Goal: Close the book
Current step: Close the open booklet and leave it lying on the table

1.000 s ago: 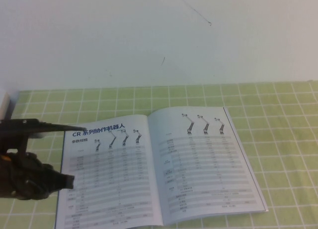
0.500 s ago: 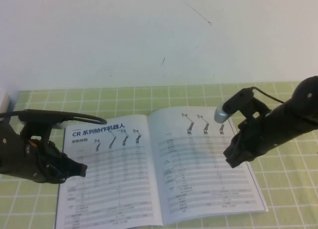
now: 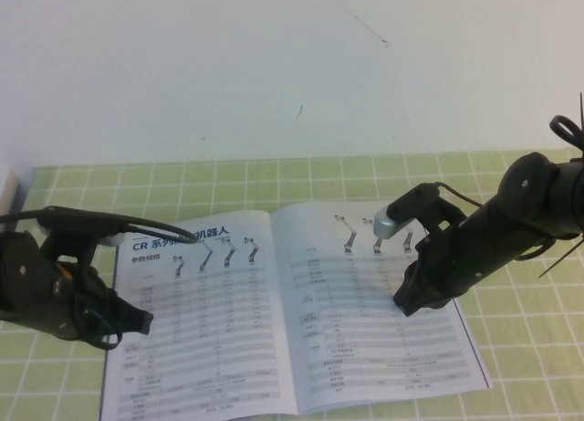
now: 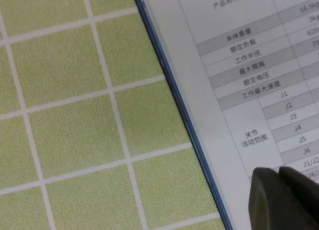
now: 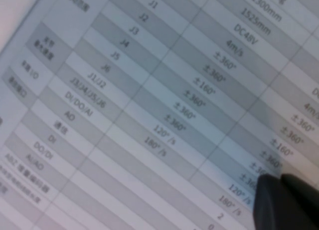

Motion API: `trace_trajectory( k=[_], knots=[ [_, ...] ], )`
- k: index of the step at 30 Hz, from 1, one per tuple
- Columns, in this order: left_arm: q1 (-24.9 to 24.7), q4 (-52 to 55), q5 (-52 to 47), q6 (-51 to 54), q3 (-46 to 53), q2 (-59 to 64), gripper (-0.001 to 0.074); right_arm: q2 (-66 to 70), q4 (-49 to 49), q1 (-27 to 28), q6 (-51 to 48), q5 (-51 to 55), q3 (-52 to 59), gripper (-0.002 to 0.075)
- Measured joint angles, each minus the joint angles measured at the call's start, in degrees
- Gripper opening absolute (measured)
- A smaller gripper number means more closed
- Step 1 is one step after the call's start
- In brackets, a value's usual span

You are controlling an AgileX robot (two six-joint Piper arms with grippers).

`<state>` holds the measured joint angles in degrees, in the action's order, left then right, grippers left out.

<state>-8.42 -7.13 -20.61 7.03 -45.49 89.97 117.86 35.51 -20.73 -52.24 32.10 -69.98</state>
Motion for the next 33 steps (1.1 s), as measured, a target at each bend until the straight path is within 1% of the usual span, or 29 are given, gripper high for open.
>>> trace_trajectory(
  k=[4, 9, 14, 21, 25, 28, 33],
  knots=[
    [0.0, 3.7, 0.0, -4.0, -0.1, 1.5, -0.0004, 0.3, 0.0, 0.1, 1.2, 0.8, -0.4, -0.0003],
    [0.0, 12.6, -2.6, -12.7, -2.1, 5.5, -0.0004, 0.3, -0.2, 0.2, 1.5, 0.9, -0.5, -0.0003],
    [0.0, 16.0, -7.9, -14.7, -6.3, 9.8, -0.0004, 0.4, -0.4, 0.2, 1.7, 0.9, -0.5, -0.0003],
    [-0.1, 14.5, -11.7, -14.9, -9.9, 13.6, -0.0004, 0.4, -0.5, 0.3, 3.1, 0.9, -0.5, -0.0003],
    [-1.1, 11.3, -12.0, -10.8, -10.4, 14.2, -0.0004, 0.5, -0.5, 0.3, 3.2, 1.1, -0.5, -0.0003],
    [-3.4, 10.2, -12.3, -8.7, -11.2, 14.6, -0.0004, 0.5, -0.5, 0.3, 3.3, 1.1, -0.5, -0.0003],
    [-8.9, 5.4, -12.3, -7.0, -13.5, 15.1, -0.0004, 0.5, -0.5, 0.3, 3.4, 1.1, -0.5, -0.0003]
  ],
)
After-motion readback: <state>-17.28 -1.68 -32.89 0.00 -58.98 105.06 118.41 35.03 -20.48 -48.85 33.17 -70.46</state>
